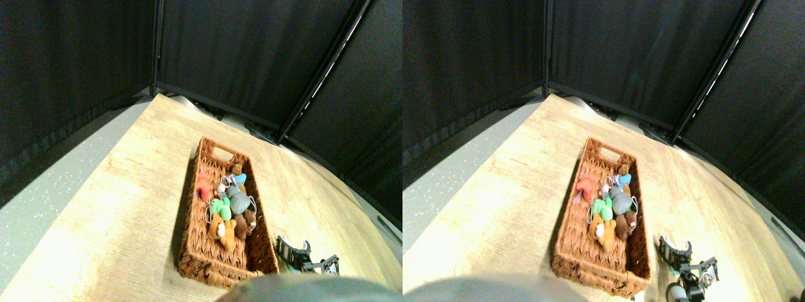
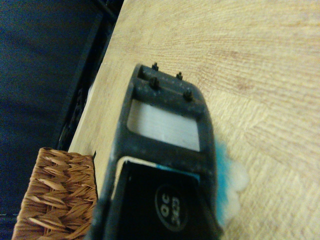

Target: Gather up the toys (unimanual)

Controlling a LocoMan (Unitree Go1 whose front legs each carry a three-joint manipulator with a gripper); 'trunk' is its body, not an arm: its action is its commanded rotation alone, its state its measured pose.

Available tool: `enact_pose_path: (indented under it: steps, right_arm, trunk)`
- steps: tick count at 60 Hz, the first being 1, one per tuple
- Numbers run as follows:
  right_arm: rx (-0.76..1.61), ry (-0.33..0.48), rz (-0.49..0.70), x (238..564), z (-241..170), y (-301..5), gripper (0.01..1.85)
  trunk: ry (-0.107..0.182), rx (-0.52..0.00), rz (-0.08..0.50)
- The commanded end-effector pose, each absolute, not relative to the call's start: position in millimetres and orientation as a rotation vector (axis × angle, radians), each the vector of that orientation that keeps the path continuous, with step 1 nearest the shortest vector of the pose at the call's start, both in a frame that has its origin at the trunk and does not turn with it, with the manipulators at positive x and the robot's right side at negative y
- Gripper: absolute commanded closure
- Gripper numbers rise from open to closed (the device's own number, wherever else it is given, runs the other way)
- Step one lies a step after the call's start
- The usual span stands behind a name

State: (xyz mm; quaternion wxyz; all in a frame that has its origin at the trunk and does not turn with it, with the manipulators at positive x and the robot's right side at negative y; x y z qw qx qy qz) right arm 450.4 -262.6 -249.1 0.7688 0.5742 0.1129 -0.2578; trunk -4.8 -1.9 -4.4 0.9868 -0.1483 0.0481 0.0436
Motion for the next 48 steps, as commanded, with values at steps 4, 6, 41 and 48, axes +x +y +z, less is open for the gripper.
enact_pose_path:
  steps: [4,6,41,48]
  right_arm:
    - [1.233,0.213,-0.579,452,-248,-264,1.17]
    - [1.238,0.212,-0.583,452,-248,-264,1.17]
    - [1.192,0.068,-0.665,459,-229,-259,1.74]
    - [1.206,0.068,-0.600,458,-223,-258,1.77]
  trunk:
    - [0.120,-0.301,0.091]
    - [0.120,-0.301,0.091]
    - [0.117,-0.292,0.089]
    - [0.110,-0.293,0.089]
